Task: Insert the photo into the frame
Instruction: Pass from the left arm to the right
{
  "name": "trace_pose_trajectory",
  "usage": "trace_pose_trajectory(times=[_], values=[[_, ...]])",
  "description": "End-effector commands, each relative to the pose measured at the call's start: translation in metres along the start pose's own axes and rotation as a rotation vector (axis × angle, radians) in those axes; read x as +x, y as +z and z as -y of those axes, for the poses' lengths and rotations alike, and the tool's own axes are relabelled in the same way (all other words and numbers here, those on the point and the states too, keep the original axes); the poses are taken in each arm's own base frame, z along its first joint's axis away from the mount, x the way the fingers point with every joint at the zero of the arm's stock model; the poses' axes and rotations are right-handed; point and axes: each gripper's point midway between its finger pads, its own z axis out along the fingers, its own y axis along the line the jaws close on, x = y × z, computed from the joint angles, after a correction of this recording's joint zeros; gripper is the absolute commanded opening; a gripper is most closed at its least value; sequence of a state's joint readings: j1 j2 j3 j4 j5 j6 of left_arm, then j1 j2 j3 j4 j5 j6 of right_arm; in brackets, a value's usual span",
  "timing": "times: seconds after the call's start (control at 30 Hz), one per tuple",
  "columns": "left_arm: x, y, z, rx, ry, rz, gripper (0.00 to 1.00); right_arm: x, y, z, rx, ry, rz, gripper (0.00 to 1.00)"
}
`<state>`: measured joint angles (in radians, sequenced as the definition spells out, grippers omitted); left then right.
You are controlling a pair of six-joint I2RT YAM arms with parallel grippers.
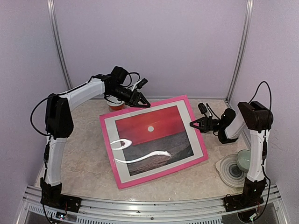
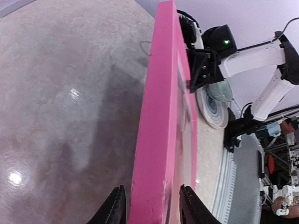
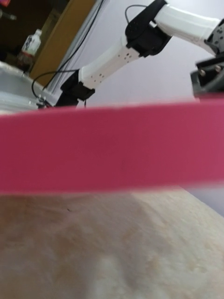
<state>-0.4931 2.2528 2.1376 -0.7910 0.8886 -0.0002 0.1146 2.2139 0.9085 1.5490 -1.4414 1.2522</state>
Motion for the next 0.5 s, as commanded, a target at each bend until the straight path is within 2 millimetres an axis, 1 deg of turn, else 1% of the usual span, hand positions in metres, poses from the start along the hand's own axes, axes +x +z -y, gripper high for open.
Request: trace_pose_trajectory(times=[0.0, 0.03, 0.1, 0.13, 0.17, 0.23, 0.27, 0.3, 0.4, 0.47], values=[[-0.028, -0.009, -0.041, -0.099, 0.079, 0.104, 0.52, -0.006, 0.000, -0.021, -0.034, -0.178, 0.010, 0.05], [-0.028, -0.010, -0.045, -0.102, 0.076, 0.109, 0.58, -0.006, -0.001, -0.021, -0.032, -0.176, 0.013, 0.04], [-0.029, -0.014, -0.051, -0.103, 0.047, 0.121, 0.66, -0.007, -0.002, -0.020, -0.029, -0.173, 0.021, 0.03], [-0.030, -0.015, -0.053, -0.109, 0.041, 0.130, 0.74, -0.008, -0.003, -0.019, -0.026, -0.169, 0.027, 0.02], [-0.032, -0.018, -0.056, -0.119, 0.031, 0.140, 0.80, -0.008, -0.004, -0.017, -0.023, -0.161, 0.033, 0.01], [-0.035, -0.022, -0.058, -0.123, 0.023, 0.160, 0.84, -0.009, -0.005, -0.015, -0.017, -0.154, 0.046, 0.00], [-0.036, -0.024, -0.060, -0.134, 0.013, 0.170, 0.89, -0.010, -0.006, -0.014, -0.014, -0.148, 0.053, 0.00], [-0.039, -0.028, -0.061, -0.146, 0.005, 0.184, 0.98, -0.011, -0.007, -0.013, -0.010, -0.141, 0.064, 0.00], [-0.041, -0.036, -0.069, -0.202, -0.031, 0.221, 0.99, -0.013, -0.013, -0.007, 0.010, -0.110, 0.096, 0.00], [-0.046, -0.047, -0.069, -0.244, -0.051, 0.262, 0.99, -0.014, -0.016, -0.001, 0.031, -0.086, 0.119, 0.00]])
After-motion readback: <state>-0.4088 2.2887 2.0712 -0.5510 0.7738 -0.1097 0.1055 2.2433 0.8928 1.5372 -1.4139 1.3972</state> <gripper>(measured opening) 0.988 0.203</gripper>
